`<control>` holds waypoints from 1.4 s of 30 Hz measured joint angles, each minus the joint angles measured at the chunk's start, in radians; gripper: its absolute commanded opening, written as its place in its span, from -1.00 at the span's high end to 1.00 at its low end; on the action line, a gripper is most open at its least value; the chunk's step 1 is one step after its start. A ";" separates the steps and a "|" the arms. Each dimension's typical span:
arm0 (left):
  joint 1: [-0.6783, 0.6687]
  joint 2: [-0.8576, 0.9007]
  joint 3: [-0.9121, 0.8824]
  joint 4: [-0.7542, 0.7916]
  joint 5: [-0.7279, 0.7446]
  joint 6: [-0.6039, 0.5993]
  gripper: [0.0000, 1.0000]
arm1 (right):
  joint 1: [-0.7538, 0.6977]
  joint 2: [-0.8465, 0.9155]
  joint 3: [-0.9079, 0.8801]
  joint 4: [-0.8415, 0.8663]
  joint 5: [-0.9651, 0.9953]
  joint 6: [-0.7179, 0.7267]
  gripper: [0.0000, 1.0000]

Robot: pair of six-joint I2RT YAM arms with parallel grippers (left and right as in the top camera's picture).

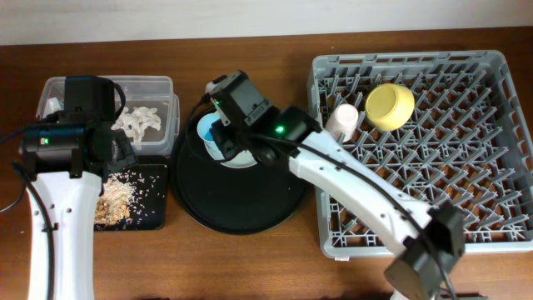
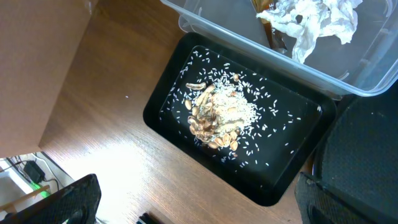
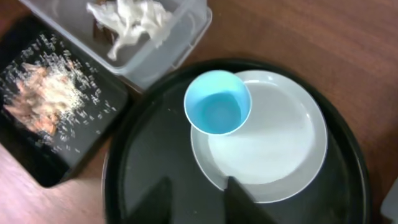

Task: Sort waste into correct bins and load items into the dishwasher rack
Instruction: 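Reach the right gripper back to the blue cup on the plate, then grasp the blue cup and set it upside down in the rack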

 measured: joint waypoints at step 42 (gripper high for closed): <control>0.000 0.000 0.000 0.000 0.000 0.000 -0.99 | -0.286 -0.233 0.051 -0.467 -0.292 -0.124 0.92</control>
